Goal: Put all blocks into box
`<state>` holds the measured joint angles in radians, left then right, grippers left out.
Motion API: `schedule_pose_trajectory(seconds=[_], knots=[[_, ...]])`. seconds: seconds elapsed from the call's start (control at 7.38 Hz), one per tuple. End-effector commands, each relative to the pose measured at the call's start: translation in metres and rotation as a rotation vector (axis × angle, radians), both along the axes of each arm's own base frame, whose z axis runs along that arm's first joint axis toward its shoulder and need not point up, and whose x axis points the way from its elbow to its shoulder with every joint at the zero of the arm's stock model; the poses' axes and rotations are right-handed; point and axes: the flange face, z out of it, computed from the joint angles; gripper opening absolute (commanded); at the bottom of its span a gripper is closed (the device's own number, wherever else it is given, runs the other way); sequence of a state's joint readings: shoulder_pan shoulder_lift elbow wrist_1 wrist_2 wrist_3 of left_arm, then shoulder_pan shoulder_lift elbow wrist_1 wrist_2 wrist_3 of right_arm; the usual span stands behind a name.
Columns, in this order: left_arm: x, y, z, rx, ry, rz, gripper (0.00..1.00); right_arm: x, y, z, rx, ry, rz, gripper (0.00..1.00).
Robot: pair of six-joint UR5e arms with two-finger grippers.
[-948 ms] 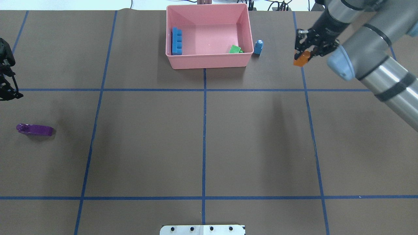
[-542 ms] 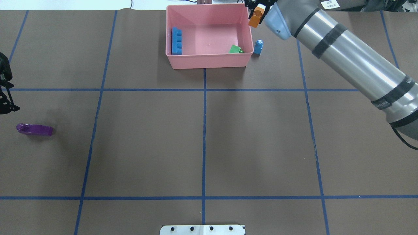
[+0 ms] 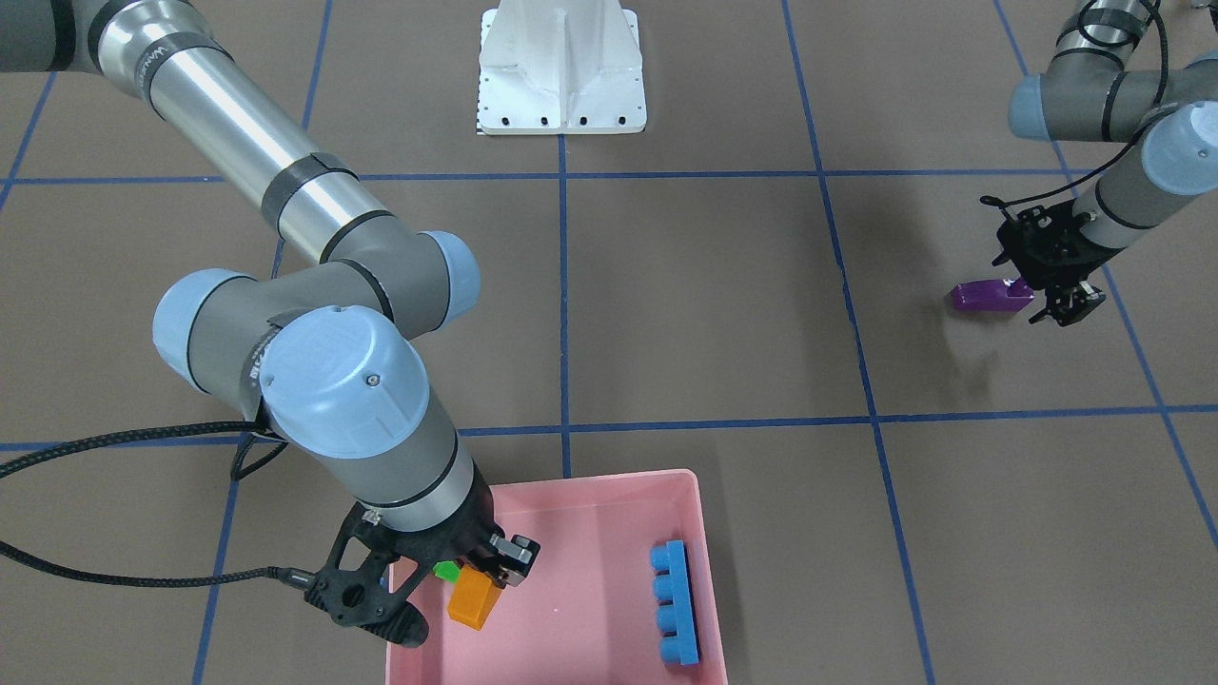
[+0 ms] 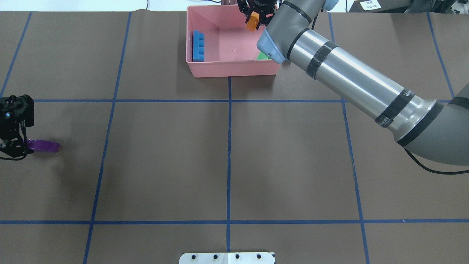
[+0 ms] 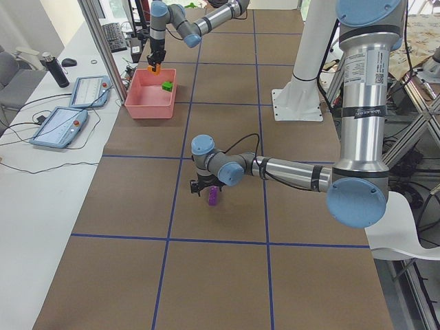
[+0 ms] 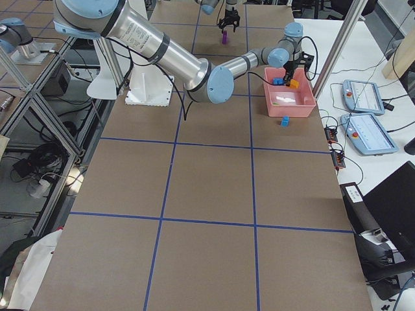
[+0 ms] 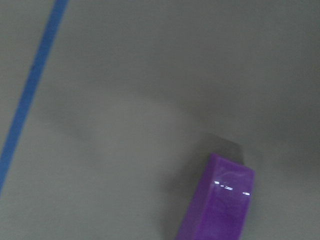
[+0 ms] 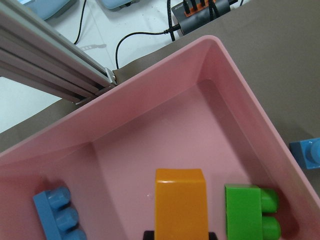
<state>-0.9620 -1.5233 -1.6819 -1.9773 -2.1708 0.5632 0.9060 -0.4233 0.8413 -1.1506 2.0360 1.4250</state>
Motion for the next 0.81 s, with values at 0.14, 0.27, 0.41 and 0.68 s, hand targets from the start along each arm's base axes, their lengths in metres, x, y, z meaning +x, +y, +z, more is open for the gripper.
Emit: schedule_pose_trajectory(seconds=[0.14,0.27,0.41,0.68], knots=[[0.014,0.004,-0.001,0.054,-0.042,0.021,0.99,-0.006,0.002,-0.002,0.026,-0.002,0.006,1.00],[0.016,0.002,0.002,0.048,-0.047,0.020,0.92,0.003,-0.001,-0.005,0.029,-0.008,0.011,1.00],[0.017,0.000,0.005,0.045,-0.050,0.022,0.82,0.028,-0.013,-0.005,0.041,-0.018,0.007,1.00],[0.016,0.002,0.008,0.036,-0.055,0.017,0.55,0.087,-0.038,0.038,0.076,0.010,-0.026,1.00]])
